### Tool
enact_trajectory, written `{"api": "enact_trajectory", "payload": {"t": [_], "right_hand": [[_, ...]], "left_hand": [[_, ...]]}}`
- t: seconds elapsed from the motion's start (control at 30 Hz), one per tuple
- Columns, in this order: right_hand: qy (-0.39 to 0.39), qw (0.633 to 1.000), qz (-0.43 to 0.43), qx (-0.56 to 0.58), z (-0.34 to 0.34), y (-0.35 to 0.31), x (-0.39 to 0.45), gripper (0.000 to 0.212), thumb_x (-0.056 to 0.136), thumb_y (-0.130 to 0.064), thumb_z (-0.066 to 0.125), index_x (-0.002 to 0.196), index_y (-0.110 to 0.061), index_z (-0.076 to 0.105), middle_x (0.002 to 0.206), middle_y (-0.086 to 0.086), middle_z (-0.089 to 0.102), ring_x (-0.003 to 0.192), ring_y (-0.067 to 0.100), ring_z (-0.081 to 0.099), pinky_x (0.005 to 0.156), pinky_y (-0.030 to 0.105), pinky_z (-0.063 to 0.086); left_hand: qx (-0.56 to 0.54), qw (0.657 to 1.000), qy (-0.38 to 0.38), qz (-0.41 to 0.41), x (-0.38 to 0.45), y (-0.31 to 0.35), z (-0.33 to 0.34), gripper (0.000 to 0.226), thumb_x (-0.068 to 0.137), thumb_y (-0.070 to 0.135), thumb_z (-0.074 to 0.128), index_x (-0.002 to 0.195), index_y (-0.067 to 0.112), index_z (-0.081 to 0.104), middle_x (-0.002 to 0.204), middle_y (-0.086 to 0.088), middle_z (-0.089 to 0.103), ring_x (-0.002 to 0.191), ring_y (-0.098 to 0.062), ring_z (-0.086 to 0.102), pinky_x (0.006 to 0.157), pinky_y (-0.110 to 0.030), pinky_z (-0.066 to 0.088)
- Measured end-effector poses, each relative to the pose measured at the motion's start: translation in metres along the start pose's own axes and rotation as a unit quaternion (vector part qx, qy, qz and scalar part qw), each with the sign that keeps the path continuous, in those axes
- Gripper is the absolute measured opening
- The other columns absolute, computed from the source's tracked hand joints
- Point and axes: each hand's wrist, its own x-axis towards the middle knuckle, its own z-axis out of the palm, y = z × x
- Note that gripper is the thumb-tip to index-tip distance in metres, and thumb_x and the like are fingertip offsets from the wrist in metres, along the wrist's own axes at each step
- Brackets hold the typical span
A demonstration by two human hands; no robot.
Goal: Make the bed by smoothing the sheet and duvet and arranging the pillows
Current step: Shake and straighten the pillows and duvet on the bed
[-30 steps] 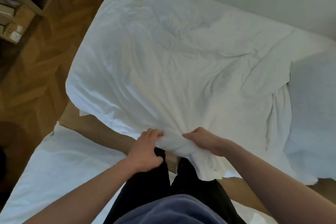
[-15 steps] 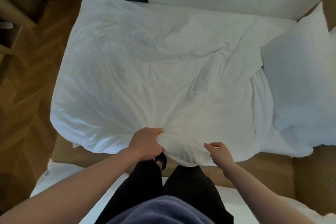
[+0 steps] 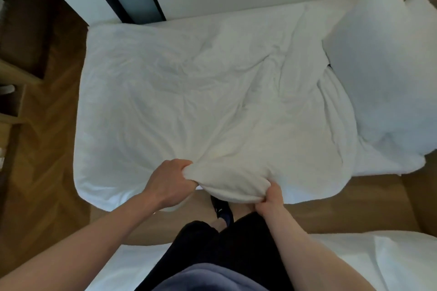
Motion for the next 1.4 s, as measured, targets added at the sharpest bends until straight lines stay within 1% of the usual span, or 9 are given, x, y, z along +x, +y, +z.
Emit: {"api": "enact_trajectory", "payload": {"t": [0.13,0.23,0.47,0.67,0.83,1.03,1.13,1.27,1.4], "right_hand": [[0.141,0.964,-0.222,0.031,-0.007,-0.039,-0.018,0.051,0.089,-0.009,0.059,0.140,-0.015,0.054,0.127,0.005,0.064,0.103,0.029,0.064,0.088,0.037,0.056],[0.140,0.934,-0.326,-0.039,-0.023,-0.060,-0.052,0.043,0.087,-0.001,0.055,0.126,-0.020,0.059,0.109,-0.001,0.066,0.092,0.020,0.064,0.082,0.032,0.051],[0.033,0.937,-0.325,-0.122,-0.036,-0.058,-0.096,0.033,0.083,0.009,0.060,0.103,-0.016,0.066,0.098,0.009,0.074,0.092,0.030,0.072,0.077,0.039,0.059],[-0.041,0.958,-0.262,-0.109,-0.078,-0.110,-0.099,0.011,0.092,-0.005,0.067,0.100,-0.013,0.068,0.095,0.007,0.071,0.087,0.023,0.069,0.075,0.037,0.058],[-0.072,0.995,-0.065,-0.036,-0.123,-0.149,-0.050,0.048,0.103,-0.046,0.052,0.130,-0.007,0.057,0.132,0.014,0.064,0.117,0.036,0.066,0.094,0.048,0.057],[-0.077,0.988,0.133,0.008,-0.128,-0.147,-0.006,0.069,0.093,-0.060,0.058,0.142,-0.013,0.047,0.145,0.018,0.039,0.140,0.045,0.041,0.099,0.057,0.053],[-0.100,0.987,0.123,0.020,-0.116,-0.148,0.002,0.067,0.087,-0.062,0.064,0.135,-0.016,0.054,0.139,0.018,0.053,0.123,0.049,0.054,0.085,0.062,0.057],[-0.082,0.995,0.015,0.056,-0.101,-0.175,-0.012,0.034,0.101,-0.050,0.051,0.119,-0.025,0.066,0.099,0.006,0.076,0.098,0.032,0.066,0.066,0.041,0.061],[-0.053,0.988,-0.134,-0.062,-0.120,-0.245,-0.010,0.033,0.093,-0.036,0.050,0.120,-0.023,0.065,0.085,-0.003,0.076,0.112,0.034,0.062,0.098,0.043,0.052]], "left_hand": [[0.103,0.992,-0.062,-0.032,0.013,-0.011,-0.004,0.017,0.074,0.038,0.060,0.074,0.021,0.057,0.068,0.005,0.063,0.064,-0.015,0.056,0.059,-0.032,0.045],[0.214,0.969,-0.120,-0.009,0.017,0.000,0.014,0.023,0.076,0.033,0.059,0.097,0.031,0.050,0.092,0.010,0.061,0.081,-0.017,0.060,0.065,-0.033,0.047],[0.119,0.972,-0.156,0.128,0.011,0.117,0.126,0.097,0.064,0.060,0.067,0.147,0.028,0.029,0.141,0.006,0.040,0.124,-0.020,0.045,0.101,-0.038,0.044],[0.045,0.988,0.014,0.150,0.030,0.181,0.143,0.014,0.075,0.027,0.053,0.087,0.025,0.059,0.087,0.005,0.067,0.083,-0.021,0.063,0.074,-0.030,0.036],[-0.021,0.992,0.056,0.110,0.032,0.204,0.123,0.011,0.062,0.017,0.043,0.071,0.018,0.050,0.070,0.002,0.060,0.069,-0.024,0.055,0.057,-0.036,0.041],[-0.100,0.985,0.119,0.076,0.002,0.222,0.106,0.008,0.055,0.014,0.042,0.062,0.015,0.038,0.054,0.003,0.039,0.054,-0.014,0.035,0.052,-0.033,0.026],[-0.144,0.977,0.146,0.066,-0.013,0.228,0.099,0.007,0.054,0.012,0.040,0.061,0.013,0.041,0.053,0.002,0.036,0.054,-0.010,0.032,0.053,-0.032,0.024],[-0.161,0.975,0.141,0.064,-0.021,0.232,0.087,0.005,0.055,0.010,0.038,0.060,0.013,0.037,0.053,0.005,0.030,0.056,-0.008,0.028,0.056,-0.032,0.021],[-0.068,0.992,0.097,0.033,-0.011,0.216,0.084,0.004,0.058,0.014,0.042,0.062,0.014,0.044,0.053,0.000,0.038,0.053,-0.011,0.029,0.053,-0.032,0.024]]}}
